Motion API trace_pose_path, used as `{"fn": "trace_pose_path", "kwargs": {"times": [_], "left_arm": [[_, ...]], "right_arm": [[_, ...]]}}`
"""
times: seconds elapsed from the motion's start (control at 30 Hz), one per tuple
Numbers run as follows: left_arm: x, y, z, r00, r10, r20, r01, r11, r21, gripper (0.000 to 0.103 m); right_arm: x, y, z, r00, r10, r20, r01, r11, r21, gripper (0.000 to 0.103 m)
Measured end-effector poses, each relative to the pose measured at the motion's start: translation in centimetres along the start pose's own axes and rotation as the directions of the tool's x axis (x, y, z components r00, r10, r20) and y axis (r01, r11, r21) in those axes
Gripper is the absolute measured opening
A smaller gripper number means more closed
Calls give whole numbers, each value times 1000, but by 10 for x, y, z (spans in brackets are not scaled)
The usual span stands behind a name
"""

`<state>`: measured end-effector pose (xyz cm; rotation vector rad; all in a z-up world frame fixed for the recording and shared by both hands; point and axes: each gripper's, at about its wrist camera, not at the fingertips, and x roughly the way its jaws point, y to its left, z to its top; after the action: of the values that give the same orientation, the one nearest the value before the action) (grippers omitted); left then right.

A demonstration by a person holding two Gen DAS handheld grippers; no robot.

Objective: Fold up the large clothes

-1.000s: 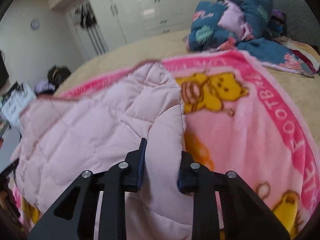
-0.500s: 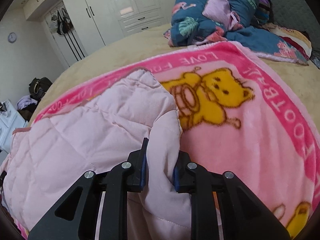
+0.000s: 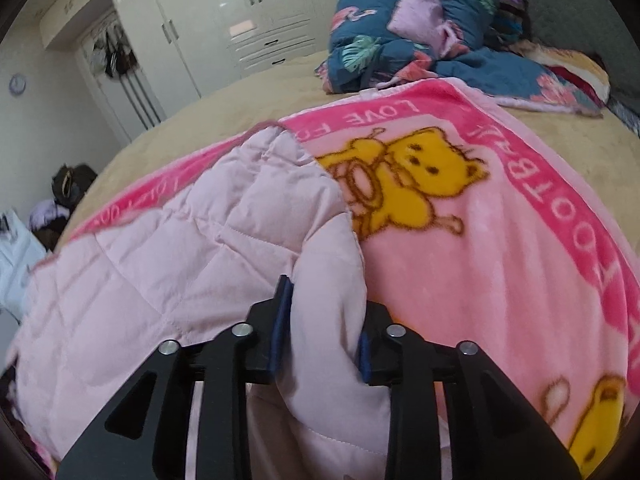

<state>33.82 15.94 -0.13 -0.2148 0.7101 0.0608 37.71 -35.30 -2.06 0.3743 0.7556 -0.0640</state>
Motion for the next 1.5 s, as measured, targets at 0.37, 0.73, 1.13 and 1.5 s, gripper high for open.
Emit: {"fn": "trace_pose_path", "kwargs": {"times": [0.37,0.73,1.13,1.5], "left_arm": [[-45,-18,2,998,17,64,-20,999,34,75],[-112,-33,6,989,-2,148,-5,999,49,94],[-136,-46,-12,990,-13,144,0,996,90,94],[-136,-54,-29,994,-30,102,19,994,108,94]], "right_arm": [[-88,-5,-13,985,134,111,-135,991,1,89],[-137,14,-21,961,236,140,-230,971,-59,98],[-169,40,-38,941,316,123,-300,945,-134,99],[-182,44,-59,941,326,89,-311,938,-153,99]]}}
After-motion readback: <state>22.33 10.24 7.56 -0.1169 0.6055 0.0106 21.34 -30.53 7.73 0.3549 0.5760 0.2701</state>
